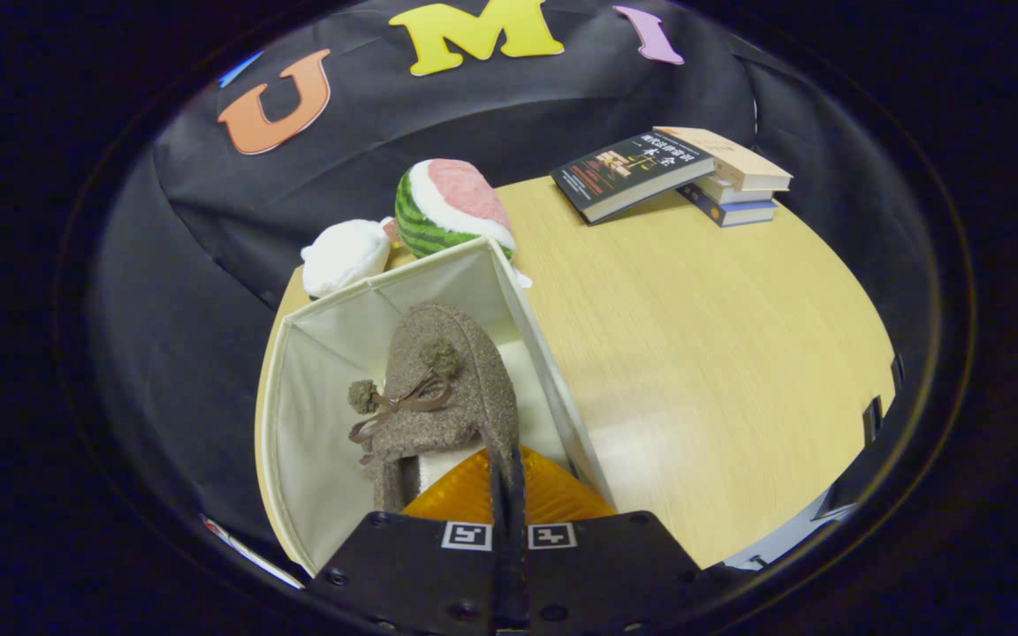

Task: Open the storage box then place both shoes into the box .Put the left shoe in first, then the right shoe, with the right side of both shoes facing outward in a uniform manner.

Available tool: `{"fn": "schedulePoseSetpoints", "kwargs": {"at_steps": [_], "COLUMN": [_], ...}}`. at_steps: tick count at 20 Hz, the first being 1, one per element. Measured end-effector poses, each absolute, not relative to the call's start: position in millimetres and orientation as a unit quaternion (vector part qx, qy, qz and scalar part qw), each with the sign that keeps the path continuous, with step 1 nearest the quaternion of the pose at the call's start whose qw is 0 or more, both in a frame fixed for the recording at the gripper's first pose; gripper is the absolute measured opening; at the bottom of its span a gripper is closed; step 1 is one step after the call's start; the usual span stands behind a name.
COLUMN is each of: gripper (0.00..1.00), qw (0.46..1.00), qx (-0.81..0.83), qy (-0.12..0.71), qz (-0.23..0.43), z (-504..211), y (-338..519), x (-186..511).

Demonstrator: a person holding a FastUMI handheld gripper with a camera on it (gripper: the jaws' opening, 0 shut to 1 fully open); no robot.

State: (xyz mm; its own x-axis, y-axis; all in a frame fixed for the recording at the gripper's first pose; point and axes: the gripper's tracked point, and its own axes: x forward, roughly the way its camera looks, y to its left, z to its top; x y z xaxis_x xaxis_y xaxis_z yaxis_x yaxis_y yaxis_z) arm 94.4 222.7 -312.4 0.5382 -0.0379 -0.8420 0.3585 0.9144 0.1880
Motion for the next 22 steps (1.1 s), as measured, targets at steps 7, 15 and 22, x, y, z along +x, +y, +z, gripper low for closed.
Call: {"fn": "schedulePoseSetpoints", "kwargs": {"at_steps": [7, 15, 22], "gripper": [0.07, 0.40, 0.91], "qw": [0.865, 0.904, 0.953], "qx": [0.158, 0.127, 0.068], "qy": [0.466, 0.401, 0.293], "qz": [-0.101, -0.073, -0.024], "z": [-311, -261, -170], "y": [227, 225, 216], "x": [96, 112, 118]}}
